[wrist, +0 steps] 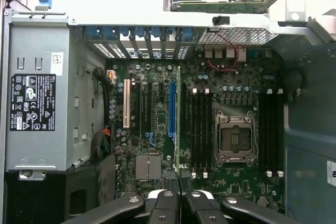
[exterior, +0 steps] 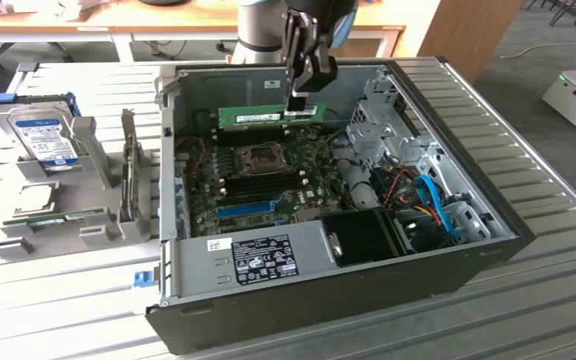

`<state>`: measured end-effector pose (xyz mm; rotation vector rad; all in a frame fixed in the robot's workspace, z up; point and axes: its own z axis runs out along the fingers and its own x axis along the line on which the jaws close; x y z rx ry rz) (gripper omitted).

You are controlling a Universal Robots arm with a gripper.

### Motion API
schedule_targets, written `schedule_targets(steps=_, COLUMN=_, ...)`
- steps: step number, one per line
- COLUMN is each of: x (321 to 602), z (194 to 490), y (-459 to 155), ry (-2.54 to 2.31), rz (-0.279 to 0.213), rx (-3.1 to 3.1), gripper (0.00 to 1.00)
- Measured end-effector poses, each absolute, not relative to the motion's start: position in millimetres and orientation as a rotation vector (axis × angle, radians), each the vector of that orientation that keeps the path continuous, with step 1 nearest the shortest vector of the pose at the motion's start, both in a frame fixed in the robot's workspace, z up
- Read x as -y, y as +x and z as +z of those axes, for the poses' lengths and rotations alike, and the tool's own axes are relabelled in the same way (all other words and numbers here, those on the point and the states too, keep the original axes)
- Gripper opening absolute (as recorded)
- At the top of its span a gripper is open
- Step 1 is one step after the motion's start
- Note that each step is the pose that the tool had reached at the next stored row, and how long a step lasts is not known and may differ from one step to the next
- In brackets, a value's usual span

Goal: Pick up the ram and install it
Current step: 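Pick up the ram and move it above insertion slot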

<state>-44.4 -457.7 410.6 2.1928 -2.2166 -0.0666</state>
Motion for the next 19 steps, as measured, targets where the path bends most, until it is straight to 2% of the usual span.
schedule_targets(steps=19, x=430.8, z=409.1, y=-44.3, ry=2.193, rz=-0.066, rx=2.216, gripper=0.12)
